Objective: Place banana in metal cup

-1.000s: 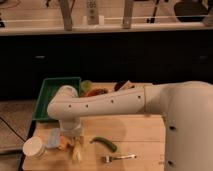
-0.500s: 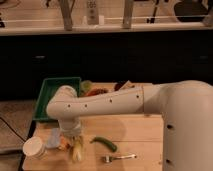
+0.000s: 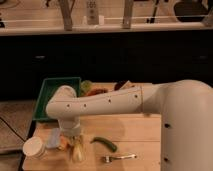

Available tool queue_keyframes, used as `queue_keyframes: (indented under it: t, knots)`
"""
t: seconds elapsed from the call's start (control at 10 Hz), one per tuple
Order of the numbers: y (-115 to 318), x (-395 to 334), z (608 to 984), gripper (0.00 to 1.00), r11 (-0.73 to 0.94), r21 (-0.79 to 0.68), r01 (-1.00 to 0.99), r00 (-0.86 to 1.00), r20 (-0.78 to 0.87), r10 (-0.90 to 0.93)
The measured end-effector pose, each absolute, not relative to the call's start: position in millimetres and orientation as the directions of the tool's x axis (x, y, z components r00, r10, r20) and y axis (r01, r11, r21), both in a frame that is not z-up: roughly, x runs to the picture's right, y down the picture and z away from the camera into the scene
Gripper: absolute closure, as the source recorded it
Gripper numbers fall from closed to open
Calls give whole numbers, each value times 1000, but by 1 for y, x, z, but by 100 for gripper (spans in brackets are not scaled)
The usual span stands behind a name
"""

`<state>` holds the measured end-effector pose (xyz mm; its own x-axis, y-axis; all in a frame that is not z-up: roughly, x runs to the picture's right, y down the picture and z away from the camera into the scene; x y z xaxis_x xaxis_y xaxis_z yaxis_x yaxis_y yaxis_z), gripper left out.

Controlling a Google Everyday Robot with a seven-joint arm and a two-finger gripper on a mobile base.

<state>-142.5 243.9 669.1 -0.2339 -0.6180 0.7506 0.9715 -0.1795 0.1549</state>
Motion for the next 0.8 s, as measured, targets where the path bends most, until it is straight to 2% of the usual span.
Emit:
queue_keyframes:
  t: [0.8]
  knots:
    - [220,-156,674,98,-204,155,967,-252,716,-651]
